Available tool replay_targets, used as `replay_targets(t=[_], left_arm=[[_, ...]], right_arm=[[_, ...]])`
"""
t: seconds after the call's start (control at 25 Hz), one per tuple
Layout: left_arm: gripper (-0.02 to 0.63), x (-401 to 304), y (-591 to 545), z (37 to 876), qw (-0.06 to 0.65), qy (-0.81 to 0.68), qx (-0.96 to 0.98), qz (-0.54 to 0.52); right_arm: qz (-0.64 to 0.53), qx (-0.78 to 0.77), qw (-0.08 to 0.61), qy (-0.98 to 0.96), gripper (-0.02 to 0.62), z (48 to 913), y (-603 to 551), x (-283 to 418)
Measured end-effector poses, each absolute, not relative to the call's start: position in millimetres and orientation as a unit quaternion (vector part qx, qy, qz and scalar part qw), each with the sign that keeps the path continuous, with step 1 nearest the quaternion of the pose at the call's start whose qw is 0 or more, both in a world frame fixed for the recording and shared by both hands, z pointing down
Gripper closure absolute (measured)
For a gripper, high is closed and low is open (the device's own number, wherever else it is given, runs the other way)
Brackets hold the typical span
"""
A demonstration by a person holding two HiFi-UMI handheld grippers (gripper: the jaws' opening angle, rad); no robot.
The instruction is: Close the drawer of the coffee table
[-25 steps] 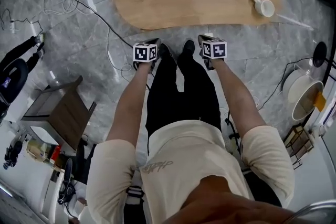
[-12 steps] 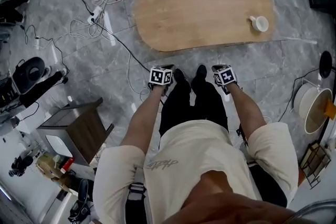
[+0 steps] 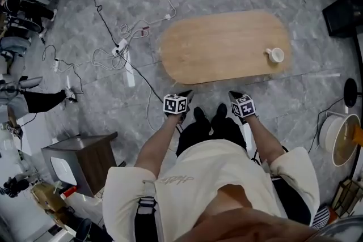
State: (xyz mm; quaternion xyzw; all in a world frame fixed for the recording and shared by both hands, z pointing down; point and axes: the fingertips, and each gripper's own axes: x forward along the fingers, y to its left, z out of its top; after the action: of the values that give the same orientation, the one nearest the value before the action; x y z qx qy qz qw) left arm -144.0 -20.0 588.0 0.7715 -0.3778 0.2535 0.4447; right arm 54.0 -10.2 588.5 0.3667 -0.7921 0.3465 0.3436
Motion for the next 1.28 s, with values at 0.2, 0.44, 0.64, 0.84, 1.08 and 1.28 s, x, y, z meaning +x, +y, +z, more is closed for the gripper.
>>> replay_targets(t=[0.2, 0.44, 0.64, 0.84, 1.08, 1.28], left_arm=[[0.601, -155.6, -42.8, 525.3, 0.396, -0.4, 0.799, 0.211], [0.601, -162.9, -55.0, 426.6, 0.327, -0.423, 0.83, 0.158], [0.601, -172.2, -56.6, 365.7, 0.281, -0.435, 0.843, 0.148], [0.601, -154.8, -61.6, 311.1, 0.24, -0.435, 0.86, 0.118], [0.601, -153.3, -63.3, 240.4, 0.174, -0.422, 0.886, 0.089], [0.601, -158.7, -72.6, 192.3, 0.121, -0.443, 0.885, 0.071]], right_arm=[[0.353, 0.402, 0.268, -0.801, 0.6, 528.8, -20.5, 41.5], [0.244, 0.385, 0.261, -0.851, 0.6, 442.9, -29.5, 34.1], [0.238, 0.378, 0.188, -0.875, 0.601, 365.3, -37.7, 14.5], [0.222, 0.394, 0.109, -0.885, 0.601, 299.2, -40.7, 12.7], [0.144, 0.403, 0.064, -0.901, 0.601, 228.2, -51.9, 4.2], [0.101, 0.415, 0.044, -0.903, 0.601, 184.2, -63.2, 7.9]])
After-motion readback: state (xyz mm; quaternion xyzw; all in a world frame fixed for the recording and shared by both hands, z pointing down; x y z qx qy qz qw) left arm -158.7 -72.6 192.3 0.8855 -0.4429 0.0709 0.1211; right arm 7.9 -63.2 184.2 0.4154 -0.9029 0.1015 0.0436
